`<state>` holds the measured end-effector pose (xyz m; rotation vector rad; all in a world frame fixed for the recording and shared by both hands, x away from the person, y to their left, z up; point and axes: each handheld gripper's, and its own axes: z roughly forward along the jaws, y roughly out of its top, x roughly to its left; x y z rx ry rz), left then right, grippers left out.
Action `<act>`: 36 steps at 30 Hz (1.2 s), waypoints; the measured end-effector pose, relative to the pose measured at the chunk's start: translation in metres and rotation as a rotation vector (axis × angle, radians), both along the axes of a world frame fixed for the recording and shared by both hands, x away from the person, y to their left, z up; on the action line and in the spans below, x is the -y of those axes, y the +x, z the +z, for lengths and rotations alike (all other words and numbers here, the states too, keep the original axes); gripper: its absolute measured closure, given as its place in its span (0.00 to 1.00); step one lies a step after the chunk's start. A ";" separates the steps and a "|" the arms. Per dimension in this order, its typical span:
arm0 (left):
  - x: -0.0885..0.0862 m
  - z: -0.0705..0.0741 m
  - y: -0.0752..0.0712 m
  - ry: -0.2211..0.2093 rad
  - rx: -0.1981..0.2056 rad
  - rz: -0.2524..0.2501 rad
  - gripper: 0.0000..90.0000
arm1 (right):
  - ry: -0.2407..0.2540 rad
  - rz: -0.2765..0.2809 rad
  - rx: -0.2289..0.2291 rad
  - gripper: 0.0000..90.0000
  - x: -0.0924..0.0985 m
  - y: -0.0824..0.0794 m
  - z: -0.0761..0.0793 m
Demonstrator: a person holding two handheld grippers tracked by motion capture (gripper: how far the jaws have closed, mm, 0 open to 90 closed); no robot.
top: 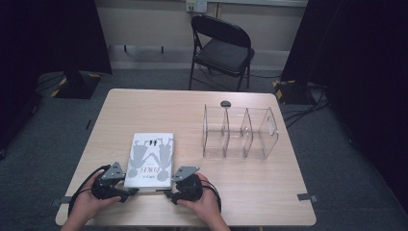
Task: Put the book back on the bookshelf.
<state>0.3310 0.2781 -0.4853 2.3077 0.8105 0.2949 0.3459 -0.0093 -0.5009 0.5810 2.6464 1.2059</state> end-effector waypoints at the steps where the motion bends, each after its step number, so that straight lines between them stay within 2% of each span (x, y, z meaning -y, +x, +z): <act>1: 0.000 0.001 0.000 0.003 -0.002 -0.001 0.37 | 0.000 -0.006 -0.001 0.38 0.000 0.000 0.000; 2: 0.000 0.002 0.001 0.017 -0.006 -0.007 0.37 | 0.001 -0.013 -0.003 0.38 -0.001 -0.001 0.000; 5: 0.001 0.005 0.004 0.020 -0.023 -0.008 0.37 | -0.001 -0.022 -0.001 0.37 -0.002 -0.001 0.000; 6: 0.001 0.006 0.004 0.006 -0.039 0.000 0.37 | -0.001 -0.021 0.000 0.37 -0.002 -0.001 0.000; 9: 0.001 0.010 0.005 0.023 -0.033 -0.009 0.37 | -0.003 -0.030 0.000 0.36 -0.003 -0.002 0.000; 13: 0.001 0.012 0.005 0.026 -0.037 -0.015 0.37 | -0.004 -0.039 -0.001 0.33 -0.005 -0.002 0.000; 15: 0.002 0.013 0.004 0.024 -0.027 -0.011 0.38 | -0.004 -0.045 -0.002 0.33 -0.006 -0.001 0.000; 17: 0.003 0.020 0.002 0.002 -0.008 -0.001 0.38 | -0.005 -0.047 -0.002 0.32 -0.006 -0.001 0.000; 19: 0.003 0.025 0.002 -0.003 0.004 -0.011 0.39 | -0.005 -0.047 -0.002 0.32 -0.006 -0.001 0.000; 20: 0.003 0.027 0.001 -0.030 -0.007 -0.015 0.48 | -0.006 -0.048 -0.001 0.32 -0.006 -0.001 0.000; 22: 0.004 0.031 0.001 -0.056 -0.001 -0.009 0.50 | -0.007 -0.051 -0.003 0.32 -0.007 -0.001 0.000; 24: 0.004 0.033 0.001 -0.041 0.005 -0.014 0.50 | -0.009 -0.052 -0.002 0.31 -0.007 -0.001 0.000; 29: 0.004 0.033 0.001 -0.045 0.010 -0.010 0.50 | -0.010 -0.057 -0.006 0.30 -0.008 -0.002 0.000; 31: 0.004 0.034 0.001 -0.054 0.007 -0.009 0.50 | -0.011 -0.056 0.000 0.27 -0.009 -0.001 0.000; 32: 0.003 0.036 0.002 -0.086 0.002 -0.009 0.50 | -0.013 -0.064 -0.004 0.26 -0.009 -0.001 0.000; 33: 0.003 0.036 0.002 -0.086 0.002 -0.009 0.50 | -0.016 -0.076 -0.006 0.25 -0.010 -0.001 0.000; 34: 0.003 0.036 0.003 -0.117 -0.012 0.004 0.50 | -0.020 -0.090 -0.010 0.22 -0.012 -0.001 0.000; 35: 0.003 0.036 0.003 -0.117 -0.012 0.004 0.50 | -0.020 -0.090 -0.010 0.22 -0.012 -0.001 0.000; 36: 0.004 0.035 0.002 -0.106 -0.014 0.005 0.49 | -0.031 -0.107 -0.014 0.17 -0.016 0.001 -0.001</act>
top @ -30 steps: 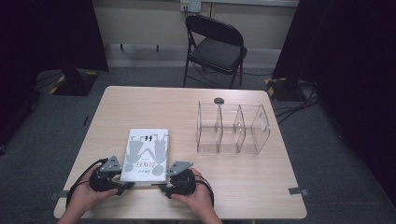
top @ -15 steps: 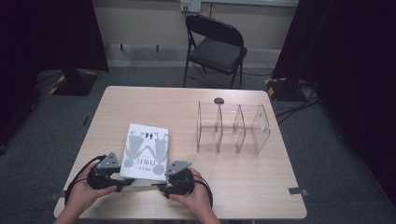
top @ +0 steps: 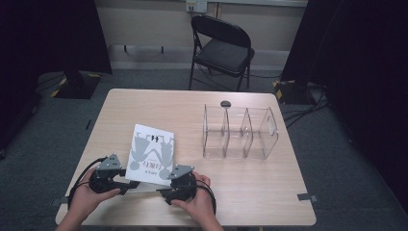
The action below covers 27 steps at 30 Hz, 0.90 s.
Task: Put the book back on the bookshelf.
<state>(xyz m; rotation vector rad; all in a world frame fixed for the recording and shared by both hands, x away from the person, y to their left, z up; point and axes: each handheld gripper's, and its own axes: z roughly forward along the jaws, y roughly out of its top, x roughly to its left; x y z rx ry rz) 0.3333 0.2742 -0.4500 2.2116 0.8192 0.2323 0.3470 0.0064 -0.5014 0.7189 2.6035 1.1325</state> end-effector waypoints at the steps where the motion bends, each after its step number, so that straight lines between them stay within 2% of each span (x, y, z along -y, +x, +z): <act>1: 0.000 0.000 0.000 0.001 0.001 0.003 0.49 | 0.001 0.009 0.002 0.14 -0.001 0.002 0.000; 3: 0.000 0.000 0.000 -0.003 0.003 0.001 0.49 | -0.002 0.010 -0.003 0.13 -0.003 0.003 -0.001; 8: 0.001 0.003 -0.001 0.019 0.019 -0.002 0.49 | -0.006 0.000 -0.007 0.12 -0.004 0.004 -0.001; 10: 0.001 0.003 -0.001 0.013 0.016 0.004 0.49 | -0.005 -0.003 -0.007 0.12 -0.004 0.004 -0.001; 15: 0.002 0.005 -0.001 0.029 0.013 0.001 0.49 | -0.015 -0.013 -0.003 0.15 -0.005 0.002 0.001; 16: 0.002 0.005 -0.001 0.017 0.006 0.003 0.49 | -0.018 -0.012 -0.010 0.15 -0.005 0.002 0.001; 18: 0.001 0.005 -0.001 0.021 0.007 0.004 0.49 | -0.023 -0.015 -0.035 0.15 -0.005 0.001 0.004; 23: 0.001 0.006 -0.001 0.023 0.012 0.001 0.49 | -0.031 -0.007 -0.020 0.15 -0.005 -0.001 0.008; 27: 0.002 0.008 -0.003 0.033 0.029 -0.002 0.50 | -0.005 -0.023 0.007 0.15 -0.005 -0.004 0.022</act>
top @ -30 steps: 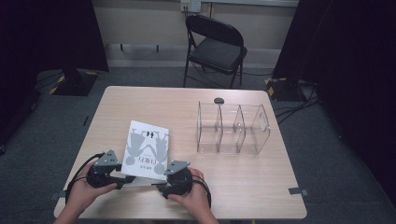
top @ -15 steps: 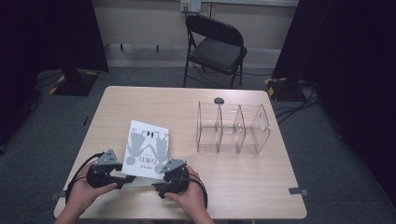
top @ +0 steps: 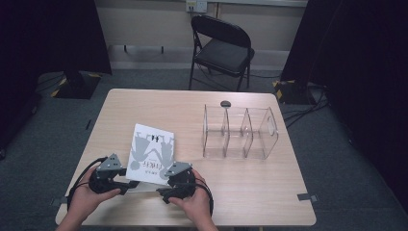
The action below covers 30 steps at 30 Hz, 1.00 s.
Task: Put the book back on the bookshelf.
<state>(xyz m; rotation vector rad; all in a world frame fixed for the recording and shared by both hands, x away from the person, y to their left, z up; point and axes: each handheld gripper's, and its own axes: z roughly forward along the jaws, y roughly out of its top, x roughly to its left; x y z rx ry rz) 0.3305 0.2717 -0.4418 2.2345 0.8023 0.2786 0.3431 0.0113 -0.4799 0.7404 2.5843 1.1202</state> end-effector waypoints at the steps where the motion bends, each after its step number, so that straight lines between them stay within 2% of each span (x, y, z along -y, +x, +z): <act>1: 0.000 0.001 0.000 -0.006 -0.002 0.004 0.50 | 0.002 -0.003 0.021 0.15 -0.001 -0.002 0.003; 3: 0.000 0.001 0.000 -0.017 0.001 0.004 0.50 | -0.008 -0.008 0.056 0.15 -0.002 -0.004 0.010; 5: 0.000 0.001 0.000 -0.009 0.003 0.002 0.50 | -0.010 0.001 0.074 0.15 -0.004 -0.003 0.013; 11: 0.000 0.001 0.001 -0.012 -0.002 0.000 0.50 | -0.037 0.019 0.078 0.15 -0.011 -0.003 0.017; 14: 0.000 0.002 0.001 -0.009 -0.001 -0.001 0.50 | -0.053 0.039 0.097 0.15 -0.019 0.000 0.019; 17: -0.001 0.001 0.002 -0.012 -0.008 -0.004 0.50 | -0.072 0.035 0.106 0.15 -0.026 0.001 0.021; 20: -0.001 0.002 0.002 -0.005 -0.008 -0.010 0.50 | -0.087 0.046 0.126 0.15 -0.032 0.000 0.020; 21: -0.001 0.002 0.002 -0.019 -0.018 -0.003 0.50 | -0.092 0.048 0.131 0.15 -0.034 0.000 0.019; 23: -0.001 0.002 0.002 -0.016 -0.019 -0.003 0.50 | -0.101 0.047 0.136 0.14 -0.038 0.000 0.016; 30: 0.001 0.005 0.002 -0.008 -0.009 -0.007 0.50 | -0.126 0.024 0.194 0.12 -0.044 -0.001 0.012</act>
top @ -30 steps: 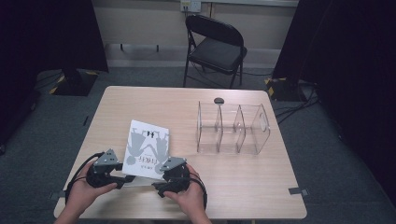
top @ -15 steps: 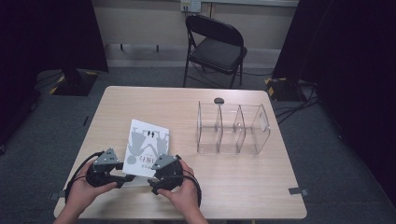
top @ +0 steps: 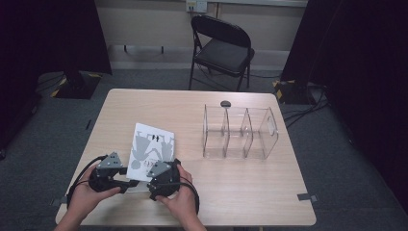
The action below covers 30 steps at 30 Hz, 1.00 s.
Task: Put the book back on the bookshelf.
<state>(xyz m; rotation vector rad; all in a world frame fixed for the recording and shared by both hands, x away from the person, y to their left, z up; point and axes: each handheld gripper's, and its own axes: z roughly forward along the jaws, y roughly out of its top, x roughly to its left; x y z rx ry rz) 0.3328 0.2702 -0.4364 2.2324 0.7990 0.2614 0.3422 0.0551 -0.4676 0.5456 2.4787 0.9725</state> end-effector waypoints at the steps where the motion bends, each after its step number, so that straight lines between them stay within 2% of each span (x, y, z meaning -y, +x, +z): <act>1: 0.000 0.000 0.000 0.006 0.004 -0.004 0.50 | -0.006 -0.006 0.007 0.12 -0.001 0.000 -0.001; 10: 0.000 0.001 0.000 0.006 0.003 -0.001 0.50 | -0.005 -0.013 0.013 0.11 0.000 0.004 -0.003; 13: 0.001 0.001 0.000 0.010 0.001 -0.005 0.50 | -0.039 -0.022 0.058 0.10 -0.004 0.001 -0.006; 17: 0.000 0.001 0.001 0.012 -0.001 -0.004 0.50 | -0.074 -0.017 0.082 0.08 -0.009 0.003 -0.008; 18: 0.000 0.001 0.001 0.010 0.003 -0.005 0.50 | -0.071 -0.026 0.071 0.08 -0.010 0.003 -0.007; 24: 0.002 0.003 0.000 0.011 0.012 -0.008 0.50 | -0.082 -0.025 0.075 0.08 -0.010 0.004 -0.006; 25: 0.003 0.004 0.000 0.015 0.018 -0.010 0.50 | -0.066 -0.055 0.061 0.08 -0.012 0.003 -0.006; 27: 0.003 0.005 -0.001 0.020 0.033 -0.014 0.50 | -0.062 -0.068 0.049 0.08 -0.013 0.005 -0.004; 30: 0.004 0.006 -0.001 0.016 0.030 -0.012 0.50 | -0.060 -0.076 0.047 0.08 -0.014 0.006 -0.003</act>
